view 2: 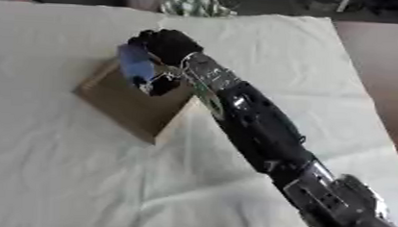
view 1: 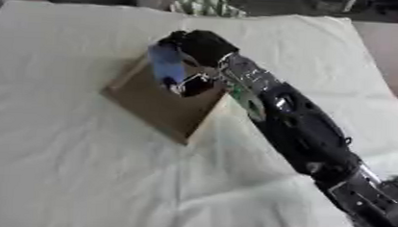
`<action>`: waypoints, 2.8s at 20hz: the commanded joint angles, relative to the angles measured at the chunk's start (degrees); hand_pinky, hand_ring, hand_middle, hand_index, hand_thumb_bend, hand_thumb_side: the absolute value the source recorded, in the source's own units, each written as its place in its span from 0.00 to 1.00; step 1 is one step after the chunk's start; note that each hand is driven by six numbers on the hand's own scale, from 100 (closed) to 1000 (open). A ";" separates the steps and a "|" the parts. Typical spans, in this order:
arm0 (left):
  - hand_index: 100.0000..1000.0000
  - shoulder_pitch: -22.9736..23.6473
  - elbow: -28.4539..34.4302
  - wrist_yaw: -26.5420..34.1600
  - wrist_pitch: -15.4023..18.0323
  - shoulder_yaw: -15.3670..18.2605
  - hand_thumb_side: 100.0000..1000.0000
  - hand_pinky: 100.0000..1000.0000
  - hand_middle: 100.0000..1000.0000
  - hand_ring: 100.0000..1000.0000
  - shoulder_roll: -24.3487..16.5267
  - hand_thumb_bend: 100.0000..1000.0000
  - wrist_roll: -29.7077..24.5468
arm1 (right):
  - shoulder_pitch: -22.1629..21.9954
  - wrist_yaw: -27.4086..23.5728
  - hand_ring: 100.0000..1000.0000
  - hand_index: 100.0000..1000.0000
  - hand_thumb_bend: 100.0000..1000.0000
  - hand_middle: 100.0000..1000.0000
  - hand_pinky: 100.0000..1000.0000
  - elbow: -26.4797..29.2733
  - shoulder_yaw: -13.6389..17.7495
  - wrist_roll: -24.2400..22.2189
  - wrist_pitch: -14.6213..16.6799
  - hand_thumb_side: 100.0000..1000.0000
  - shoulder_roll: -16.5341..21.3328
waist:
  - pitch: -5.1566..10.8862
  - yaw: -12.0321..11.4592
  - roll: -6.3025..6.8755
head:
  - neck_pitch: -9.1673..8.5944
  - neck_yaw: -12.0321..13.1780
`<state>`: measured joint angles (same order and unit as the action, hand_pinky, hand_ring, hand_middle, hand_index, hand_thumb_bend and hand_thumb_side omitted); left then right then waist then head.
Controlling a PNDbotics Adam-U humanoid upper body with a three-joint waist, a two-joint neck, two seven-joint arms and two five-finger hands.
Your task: Pick up objects on the table and place them in the box.
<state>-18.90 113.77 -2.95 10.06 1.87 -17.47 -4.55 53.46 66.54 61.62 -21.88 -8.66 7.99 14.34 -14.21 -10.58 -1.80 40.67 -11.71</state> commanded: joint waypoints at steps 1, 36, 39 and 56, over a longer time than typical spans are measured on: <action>0.62 -0.65 0.82 0.28 0.00 -0.09 0.67 0.58 0.51 0.73 -0.19 0.20 -0.31 | 1.03 0.87 0.44 0.66 0.00 0.59 0.40 -0.65 0.86 0.92 0.18 0.46 0.01 | 0.78 0.03 0.36 | -0.46 -0.01; 0.62 -0.69 0.82 0.36 -0.36 -0.22 0.67 0.58 0.51 0.73 0.14 0.19 -1.14 | 1.18 -2.18 1.00 1.00 0.21 1.00 0.97 1.17 0.87 -19.83 9.92 0.13 0.86 | 0.93 0.46 0.49 | -0.35 0.33; 0.62 -0.62 0.82 0.34 -0.40 -0.14 0.67 0.58 0.51 0.73 0.03 0.19 -1.07 | 1.01 -2.30 1.00 1.00 0.30 1.00 0.97 2.10 1.20 -19.35 9.66 0.00 1.74 | 0.98 0.50 0.42 | -0.25 0.45; 0.62 -0.37 0.82 0.33 -0.55 0.00 0.67 0.59 0.51 0.74 -0.30 0.19 -1.13 | 2.99 -6.35 1.00 1.00 0.23 1.00 0.97 12.06 3.67 -20.62 2.74 0.00 6.27 | 1.42 1.22 0.63 | -0.07 1.09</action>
<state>-18.81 113.77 -2.82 9.55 1.56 -17.00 -5.54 55.00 60.67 71.80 -19.04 -29.34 11.16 18.84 -14.08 -9.39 -1.48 40.66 -10.73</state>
